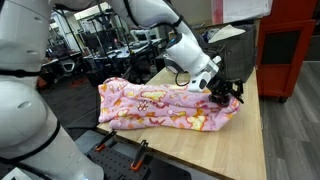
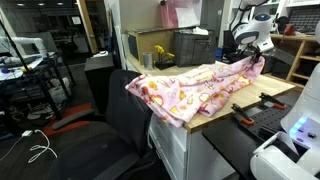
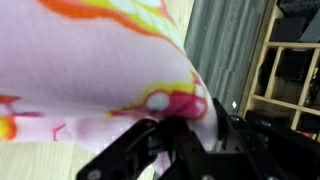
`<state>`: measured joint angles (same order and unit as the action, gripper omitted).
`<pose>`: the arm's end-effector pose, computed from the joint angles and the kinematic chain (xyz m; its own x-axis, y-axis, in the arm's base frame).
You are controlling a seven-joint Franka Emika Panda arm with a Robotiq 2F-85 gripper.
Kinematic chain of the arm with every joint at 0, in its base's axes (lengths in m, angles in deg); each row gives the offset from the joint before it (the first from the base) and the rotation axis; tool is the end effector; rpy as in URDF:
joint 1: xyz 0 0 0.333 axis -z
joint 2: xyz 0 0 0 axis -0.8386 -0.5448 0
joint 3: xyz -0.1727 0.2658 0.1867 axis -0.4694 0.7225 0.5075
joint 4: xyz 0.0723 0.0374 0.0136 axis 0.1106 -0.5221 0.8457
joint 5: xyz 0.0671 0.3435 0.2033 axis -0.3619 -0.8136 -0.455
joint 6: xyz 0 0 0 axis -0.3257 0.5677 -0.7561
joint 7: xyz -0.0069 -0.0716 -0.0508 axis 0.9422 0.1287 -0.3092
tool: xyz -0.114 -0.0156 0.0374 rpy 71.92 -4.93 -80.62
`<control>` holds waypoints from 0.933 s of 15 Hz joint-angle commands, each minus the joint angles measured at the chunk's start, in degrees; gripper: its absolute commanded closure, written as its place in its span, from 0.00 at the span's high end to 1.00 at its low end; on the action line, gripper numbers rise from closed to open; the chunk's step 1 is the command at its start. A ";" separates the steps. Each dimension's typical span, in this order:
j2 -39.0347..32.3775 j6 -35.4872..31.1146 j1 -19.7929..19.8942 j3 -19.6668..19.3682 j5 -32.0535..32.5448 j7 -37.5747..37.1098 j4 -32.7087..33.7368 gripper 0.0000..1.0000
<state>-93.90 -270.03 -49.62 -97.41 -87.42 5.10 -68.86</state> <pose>0.4560 -0.3439 0.2229 -0.9554 -0.2941 -0.0277 -0.2184 0.7664 -0.6041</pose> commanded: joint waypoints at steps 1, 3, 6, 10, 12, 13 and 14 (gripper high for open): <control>4.59 -0.28 1.75 2.26 -2.02 2.31 -2.07 0.65; 6.25 -0.03 2.32 4.10 -2.21 2.79 -3.22 0.78; 9.83 1.72 1.81 7.15 -2.10 3.86 -7.01 0.99; 14.39 1.56 2.50 14.25 -3.24 8.61 -11.13 1.00; 16.27 1.41 2.43 17.45 -3.31 11.85 -12.73 1.00; 17.06 1.09 2.56 19.34 -3.55 13.89 -13.62 1.00; 17.80 1.44 2.58 20.83 -3.27 15.90 -14.33 1.00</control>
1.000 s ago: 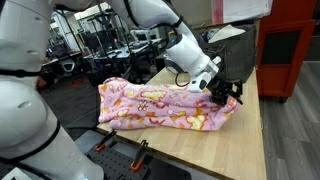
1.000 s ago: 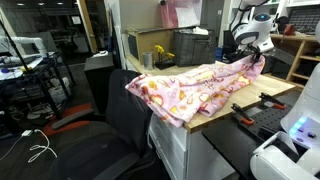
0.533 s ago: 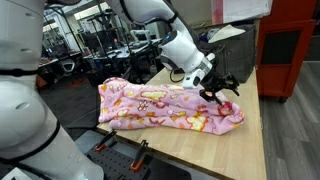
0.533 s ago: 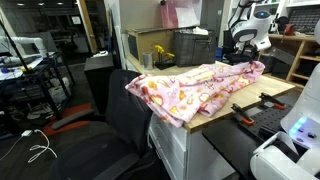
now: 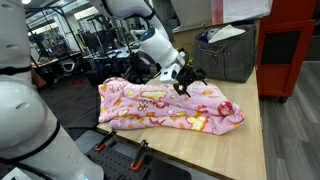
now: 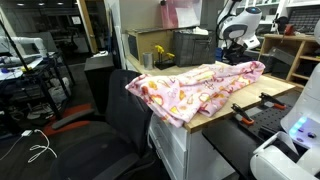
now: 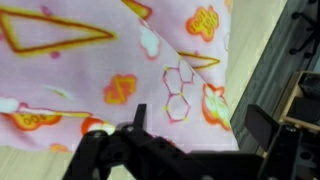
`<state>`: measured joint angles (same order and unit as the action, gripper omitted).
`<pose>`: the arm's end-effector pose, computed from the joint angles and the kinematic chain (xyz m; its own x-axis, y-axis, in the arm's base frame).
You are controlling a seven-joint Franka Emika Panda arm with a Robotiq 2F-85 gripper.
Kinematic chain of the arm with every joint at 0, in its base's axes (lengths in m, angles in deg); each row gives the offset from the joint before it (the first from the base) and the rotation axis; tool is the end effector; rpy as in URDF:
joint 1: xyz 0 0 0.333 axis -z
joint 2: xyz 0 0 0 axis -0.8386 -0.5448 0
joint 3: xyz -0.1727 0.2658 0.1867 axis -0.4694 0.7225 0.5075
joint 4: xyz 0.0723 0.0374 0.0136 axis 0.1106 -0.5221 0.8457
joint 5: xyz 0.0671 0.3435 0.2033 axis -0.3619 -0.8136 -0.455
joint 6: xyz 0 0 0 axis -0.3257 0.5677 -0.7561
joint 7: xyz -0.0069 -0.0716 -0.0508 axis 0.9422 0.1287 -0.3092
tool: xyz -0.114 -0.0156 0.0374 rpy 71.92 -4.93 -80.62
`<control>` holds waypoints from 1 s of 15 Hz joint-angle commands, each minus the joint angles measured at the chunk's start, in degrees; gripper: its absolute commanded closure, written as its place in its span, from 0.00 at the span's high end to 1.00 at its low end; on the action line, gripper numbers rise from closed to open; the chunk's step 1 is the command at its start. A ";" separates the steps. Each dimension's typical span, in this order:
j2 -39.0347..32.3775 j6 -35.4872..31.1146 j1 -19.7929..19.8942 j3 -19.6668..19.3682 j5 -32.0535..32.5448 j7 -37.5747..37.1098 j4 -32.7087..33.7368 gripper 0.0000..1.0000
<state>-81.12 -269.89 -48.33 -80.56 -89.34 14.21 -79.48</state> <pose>0.4696 -0.2044 0.2504 -0.8124 -0.5777 -0.0791 -0.4678 0.7268 -0.5029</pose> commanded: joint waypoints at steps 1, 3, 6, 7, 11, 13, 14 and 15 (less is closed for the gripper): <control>5.62 1.47 1.59 5.69 -1.64 8.97 -4.32 1.00; 7.10 3.02 2.73 9.45 -2.73 14.08 -6.10 1.00; 8.78 3.81 4.44 14.71 -3.33 21.49 -8.36 1.00; 9.02 3.74 5.14 16.24 -3.30 24.13 -8.79 1.00; 10.38 3.83 8.21 21.49 -2.78 35.51 -10.11 1.00; 10.85 3.81 9.63 23.67 -2.52 41.39 -10.23 1.00; 11.08 3.84 10.28 24.67 -2.36 44.19 -10.29 1.00; 11.45 3.88 10.92 25.69 -2.26 47.05 -10.38 1.00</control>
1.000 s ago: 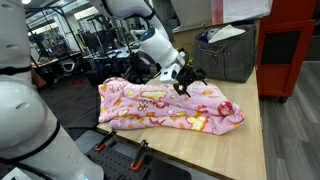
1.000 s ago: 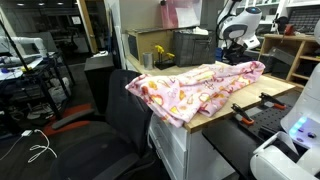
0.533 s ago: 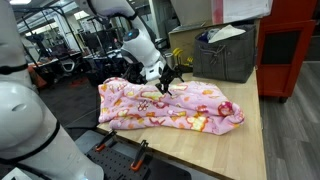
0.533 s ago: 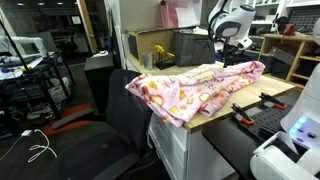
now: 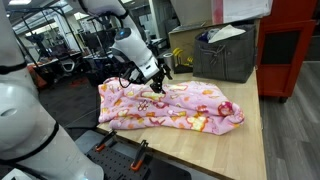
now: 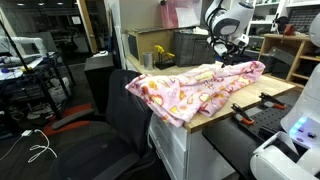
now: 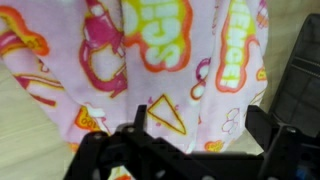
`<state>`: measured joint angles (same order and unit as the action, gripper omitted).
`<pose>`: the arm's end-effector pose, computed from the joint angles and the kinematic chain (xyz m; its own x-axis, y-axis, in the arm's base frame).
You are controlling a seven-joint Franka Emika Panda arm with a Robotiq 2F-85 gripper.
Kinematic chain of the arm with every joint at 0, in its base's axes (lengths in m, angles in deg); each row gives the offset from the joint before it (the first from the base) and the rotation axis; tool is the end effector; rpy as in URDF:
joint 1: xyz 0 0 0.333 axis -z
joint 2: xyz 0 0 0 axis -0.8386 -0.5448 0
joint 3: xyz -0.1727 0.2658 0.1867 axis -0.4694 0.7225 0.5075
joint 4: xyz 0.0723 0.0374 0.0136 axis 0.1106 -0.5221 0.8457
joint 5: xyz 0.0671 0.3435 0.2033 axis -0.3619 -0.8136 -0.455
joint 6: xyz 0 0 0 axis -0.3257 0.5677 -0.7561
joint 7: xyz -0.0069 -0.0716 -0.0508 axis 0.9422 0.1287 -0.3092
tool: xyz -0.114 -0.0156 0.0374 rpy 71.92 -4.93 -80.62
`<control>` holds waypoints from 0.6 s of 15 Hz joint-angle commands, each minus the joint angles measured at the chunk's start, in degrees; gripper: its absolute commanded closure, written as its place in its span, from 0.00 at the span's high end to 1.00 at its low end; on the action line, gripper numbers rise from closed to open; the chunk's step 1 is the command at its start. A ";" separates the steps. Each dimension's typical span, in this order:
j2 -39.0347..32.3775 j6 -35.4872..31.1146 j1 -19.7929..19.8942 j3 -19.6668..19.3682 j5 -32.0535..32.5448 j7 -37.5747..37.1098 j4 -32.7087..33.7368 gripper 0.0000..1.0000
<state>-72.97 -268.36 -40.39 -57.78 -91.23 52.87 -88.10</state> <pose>0.4549 -0.0773 0.2669 -0.1264 -0.9845 0.1215 -0.8950 0.0604 -0.4420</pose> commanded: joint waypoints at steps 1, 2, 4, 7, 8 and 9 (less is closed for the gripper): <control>4.02 2.62 3.69 3.95 -0.50 11.25 -2.17 1.00; 4.74 3.06 4.23 4.98 -0.53 13.82 -2.42 1.00; 5.72 5.26 5.41 6.70 -3.41 13.42 -1.52 1.00; 3.30 3.18 3.74 5.88 -1.38 10.92 -0.36 1.00; 3.56 3.28 3.85 6.03 -1.48 10.92 -0.36 1.00; 3.65 3.34 3.92 6.07 -1.52 10.92 -0.36 1.00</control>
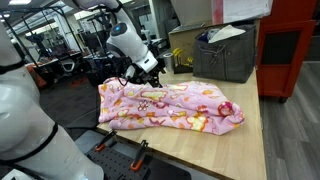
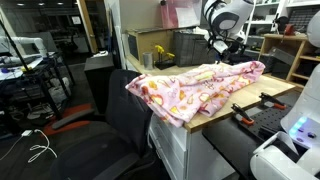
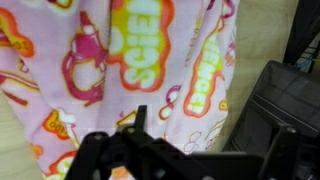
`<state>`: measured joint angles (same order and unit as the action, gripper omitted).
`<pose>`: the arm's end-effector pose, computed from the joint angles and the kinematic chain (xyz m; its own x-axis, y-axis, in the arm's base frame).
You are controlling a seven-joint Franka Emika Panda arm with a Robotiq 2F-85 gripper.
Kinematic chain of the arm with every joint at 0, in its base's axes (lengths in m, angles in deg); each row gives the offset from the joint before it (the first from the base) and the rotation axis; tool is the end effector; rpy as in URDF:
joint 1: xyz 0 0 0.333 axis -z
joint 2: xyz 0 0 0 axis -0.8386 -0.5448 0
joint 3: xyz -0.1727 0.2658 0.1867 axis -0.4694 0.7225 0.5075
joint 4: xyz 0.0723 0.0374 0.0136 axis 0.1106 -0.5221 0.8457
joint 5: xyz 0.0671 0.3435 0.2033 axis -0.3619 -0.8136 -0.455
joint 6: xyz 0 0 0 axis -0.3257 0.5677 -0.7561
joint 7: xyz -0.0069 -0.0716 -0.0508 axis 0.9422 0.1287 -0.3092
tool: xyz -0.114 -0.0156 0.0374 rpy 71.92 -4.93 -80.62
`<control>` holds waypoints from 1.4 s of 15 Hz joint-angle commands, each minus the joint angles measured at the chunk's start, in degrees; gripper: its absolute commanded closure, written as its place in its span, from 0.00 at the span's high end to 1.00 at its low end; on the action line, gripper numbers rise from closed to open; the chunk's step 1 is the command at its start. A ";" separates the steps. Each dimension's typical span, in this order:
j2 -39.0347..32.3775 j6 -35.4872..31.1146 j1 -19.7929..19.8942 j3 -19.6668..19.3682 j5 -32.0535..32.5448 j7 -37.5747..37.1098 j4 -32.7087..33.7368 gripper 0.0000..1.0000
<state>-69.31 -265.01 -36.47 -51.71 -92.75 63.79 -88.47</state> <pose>0.4600 -0.0543 0.2897 0.0737 -0.9866 0.1458 -0.8653 -0.1360 -0.4824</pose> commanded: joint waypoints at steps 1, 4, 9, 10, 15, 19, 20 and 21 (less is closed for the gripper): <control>-0.66 -0.02 0.11 -0.21 1.56 1.44 -0.13 1.00; -1.08 0.84 0.35 0.16 8.72 5.66 -0.33 1.00; 1.01 3.69 -11.59 -7.85 24.85 -2.21 -5.27 1.00; 1.29 4.19 -13.03 -8.92 28.57 -3.07 -6.17 1.00; 1.93 4.78 -14.22 -6.95 33.27 5.26 -9.37 1.00; 3.65 6.71 -17.70 -10.86 42.19 7.79 -12.12 1.00; 4.81 8.06 -18.42 -12.10 44.91 8.03 -12.63 1.00; 5.93 9.35 -19.45 -13.85 48.29 7.79 -13.52 1.00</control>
<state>-68.81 -260.32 -53.47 -61.35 -50.32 68.60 -98.68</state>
